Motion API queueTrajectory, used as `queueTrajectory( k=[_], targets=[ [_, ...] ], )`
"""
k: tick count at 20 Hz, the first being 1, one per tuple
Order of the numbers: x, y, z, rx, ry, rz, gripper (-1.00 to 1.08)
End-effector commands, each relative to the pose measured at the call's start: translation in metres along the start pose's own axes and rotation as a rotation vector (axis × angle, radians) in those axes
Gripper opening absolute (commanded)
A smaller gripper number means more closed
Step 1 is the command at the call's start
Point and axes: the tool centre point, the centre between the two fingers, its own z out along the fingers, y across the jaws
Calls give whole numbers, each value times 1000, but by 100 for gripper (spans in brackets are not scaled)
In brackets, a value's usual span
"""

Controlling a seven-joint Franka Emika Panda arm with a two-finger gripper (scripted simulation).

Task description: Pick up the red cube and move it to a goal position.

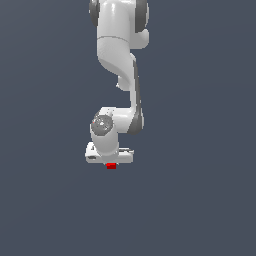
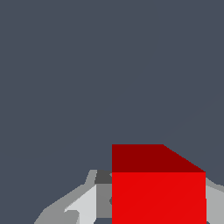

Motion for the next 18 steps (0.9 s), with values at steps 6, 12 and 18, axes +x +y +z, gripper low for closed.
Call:
queueTrajectory(
  k=[6, 12, 18],
  targets=[
    [0, 0, 0, 0, 0, 0, -100],
    [-2, 0, -9, 0, 0, 0, -100],
    [-7, 1, -36, 0, 0, 0, -100]
  ],
)
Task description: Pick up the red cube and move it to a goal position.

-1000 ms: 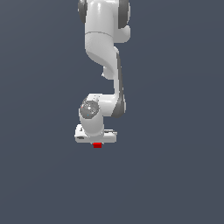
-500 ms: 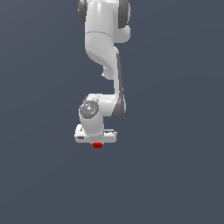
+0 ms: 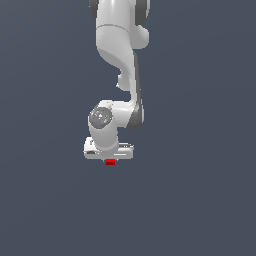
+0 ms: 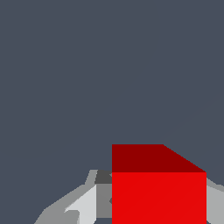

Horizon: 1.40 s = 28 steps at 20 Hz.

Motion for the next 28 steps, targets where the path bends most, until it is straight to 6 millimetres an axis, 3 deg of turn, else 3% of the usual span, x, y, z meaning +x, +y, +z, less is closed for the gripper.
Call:
queueTrajectory(
  k=[1, 8, 28],
  targets=[
    [-3, 0, -15, 0, 2, 0, -100],
    [-15, 2, -78, 0, 2, 0, -100],
    [-60, 9, -316, 0, 2, 0, -100]
  ],
)
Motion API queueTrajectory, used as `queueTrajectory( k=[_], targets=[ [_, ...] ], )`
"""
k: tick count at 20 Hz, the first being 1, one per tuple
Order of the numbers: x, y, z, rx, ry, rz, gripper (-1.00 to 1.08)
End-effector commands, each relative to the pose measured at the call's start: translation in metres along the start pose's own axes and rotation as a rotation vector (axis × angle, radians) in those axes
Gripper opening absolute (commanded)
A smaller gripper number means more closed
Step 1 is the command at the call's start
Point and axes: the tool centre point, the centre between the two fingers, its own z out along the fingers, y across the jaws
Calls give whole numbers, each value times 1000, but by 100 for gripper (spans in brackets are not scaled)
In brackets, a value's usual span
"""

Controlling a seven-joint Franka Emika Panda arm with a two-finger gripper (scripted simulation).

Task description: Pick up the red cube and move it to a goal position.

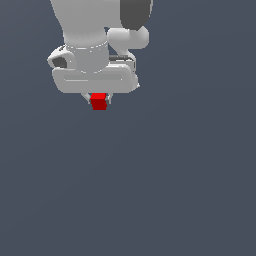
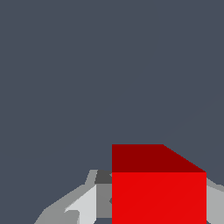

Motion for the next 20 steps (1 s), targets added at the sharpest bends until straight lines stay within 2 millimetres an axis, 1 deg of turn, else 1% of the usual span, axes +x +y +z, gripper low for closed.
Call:
queueTrajectory(
  k=[1, 5, 10, 15, 20],
  targets=[
    [-5, 1, -28, 0, -1, 0, -100],
    [-10, 2, -63, 0, -1, 0, -100],
    [-14, 3, -94, 0, -1, 0, -100],
    [-15, 4, -111, 0, -1, 0, -100],
    [-15, 4, -115, 0, -1, 0, -100]
  ],
)
